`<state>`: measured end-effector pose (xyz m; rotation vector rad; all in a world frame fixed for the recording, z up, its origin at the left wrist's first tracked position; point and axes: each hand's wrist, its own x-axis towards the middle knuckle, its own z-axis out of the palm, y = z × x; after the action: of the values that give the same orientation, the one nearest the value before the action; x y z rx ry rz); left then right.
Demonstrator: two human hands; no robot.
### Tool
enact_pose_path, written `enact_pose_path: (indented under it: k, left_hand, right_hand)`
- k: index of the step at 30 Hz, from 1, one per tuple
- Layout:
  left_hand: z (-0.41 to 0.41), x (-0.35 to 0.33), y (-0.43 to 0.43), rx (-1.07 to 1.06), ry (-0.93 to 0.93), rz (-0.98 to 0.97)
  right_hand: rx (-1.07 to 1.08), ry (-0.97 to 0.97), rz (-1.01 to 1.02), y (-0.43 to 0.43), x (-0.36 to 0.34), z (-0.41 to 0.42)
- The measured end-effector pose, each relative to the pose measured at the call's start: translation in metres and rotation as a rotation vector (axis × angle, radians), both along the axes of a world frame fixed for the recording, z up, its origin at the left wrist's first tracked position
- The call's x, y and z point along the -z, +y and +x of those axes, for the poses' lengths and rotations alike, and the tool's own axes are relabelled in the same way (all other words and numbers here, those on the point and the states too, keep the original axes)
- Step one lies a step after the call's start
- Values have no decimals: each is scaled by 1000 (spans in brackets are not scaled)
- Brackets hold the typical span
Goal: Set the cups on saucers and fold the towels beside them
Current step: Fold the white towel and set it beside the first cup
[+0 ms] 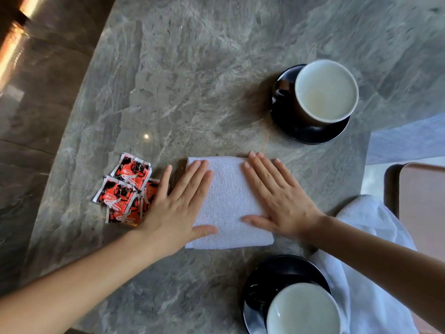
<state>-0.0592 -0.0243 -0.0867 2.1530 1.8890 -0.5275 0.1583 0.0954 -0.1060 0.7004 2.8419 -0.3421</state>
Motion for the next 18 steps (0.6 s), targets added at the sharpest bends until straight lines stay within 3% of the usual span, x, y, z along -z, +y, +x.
enact_pose_path:
  k: [3, 6, 10, 18]
  left_hand:
    - [1, -2, 1, -16, -26, 36]
    - [-2, -2, -13, -55, -207, 148]
    - [-5, 1, -48, -3, -359, 281]
    - [-1, -2, -45, -4, -336, 237]
  right_hand:
    - [15, 31, -39, -2, -3, -1]
    - [40, 184, -71, -6, -11, 2]
    - [-146, 418, -58, -17, -16, 21]
    - [-254, 311, -161, -11, -10, 44]
